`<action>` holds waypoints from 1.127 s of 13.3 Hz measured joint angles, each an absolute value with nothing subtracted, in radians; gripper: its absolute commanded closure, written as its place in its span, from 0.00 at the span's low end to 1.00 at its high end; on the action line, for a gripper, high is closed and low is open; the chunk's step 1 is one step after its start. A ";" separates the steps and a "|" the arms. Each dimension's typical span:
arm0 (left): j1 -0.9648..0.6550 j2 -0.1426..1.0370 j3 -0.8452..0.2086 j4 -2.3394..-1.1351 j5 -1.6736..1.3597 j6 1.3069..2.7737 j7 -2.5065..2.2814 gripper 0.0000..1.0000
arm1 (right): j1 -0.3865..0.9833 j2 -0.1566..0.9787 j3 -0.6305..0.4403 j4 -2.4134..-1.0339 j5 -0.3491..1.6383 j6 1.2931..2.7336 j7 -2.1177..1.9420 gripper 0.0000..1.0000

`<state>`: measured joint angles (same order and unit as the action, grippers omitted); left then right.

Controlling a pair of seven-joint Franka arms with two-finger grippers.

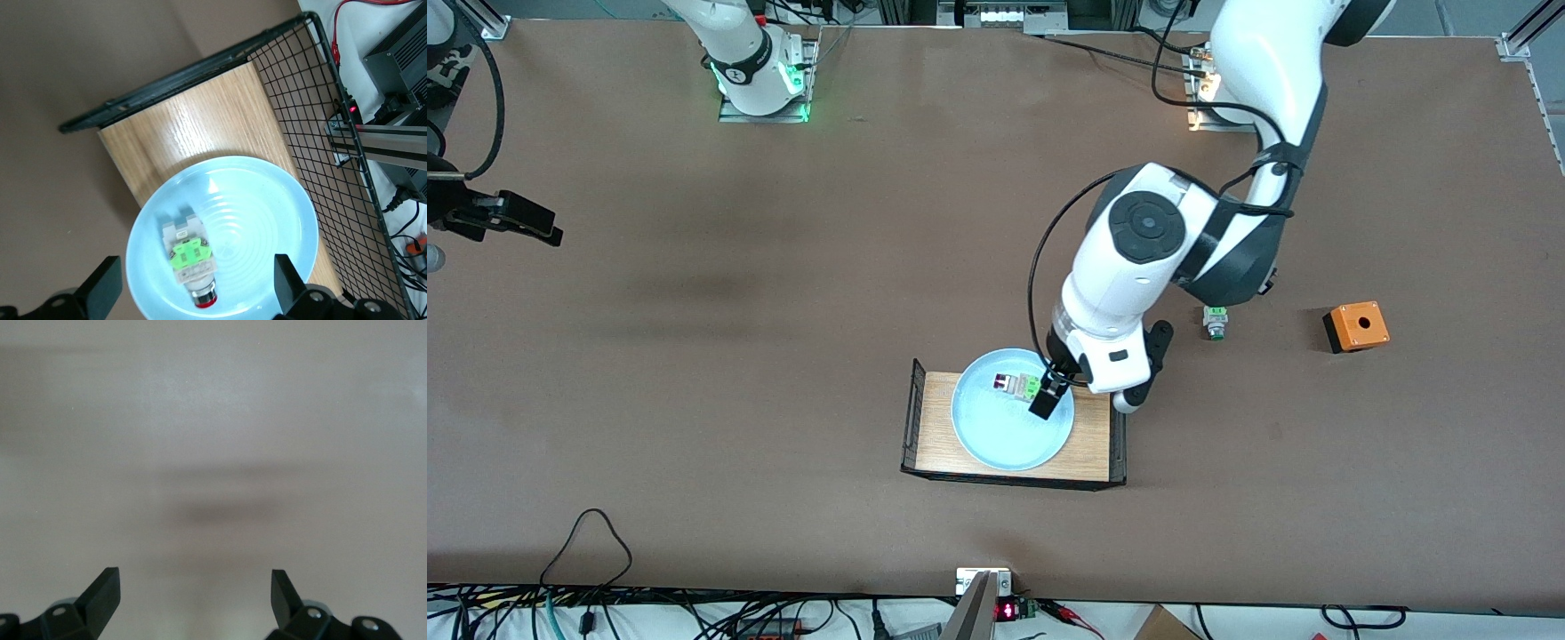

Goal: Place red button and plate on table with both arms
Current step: 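Lower the left gripper and grasp the green button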

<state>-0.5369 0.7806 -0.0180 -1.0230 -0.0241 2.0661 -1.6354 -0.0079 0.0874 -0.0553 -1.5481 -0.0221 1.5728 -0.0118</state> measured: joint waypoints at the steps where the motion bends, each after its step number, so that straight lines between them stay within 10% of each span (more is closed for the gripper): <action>1: -0.563 0.792 0.007 -1.023 -0.024 2.077 -1.646 0.00 | -0.008 0.087 -0.055 -1.548 -0.022 1.573 -0.012 0.00; 15: -0.652 0.913 0.100 -0.946 -0.024 2.132 -1.691 0.00 | -0.008 0.087 -0.055 -1.548 -0.022 1.574 -0.012 0.00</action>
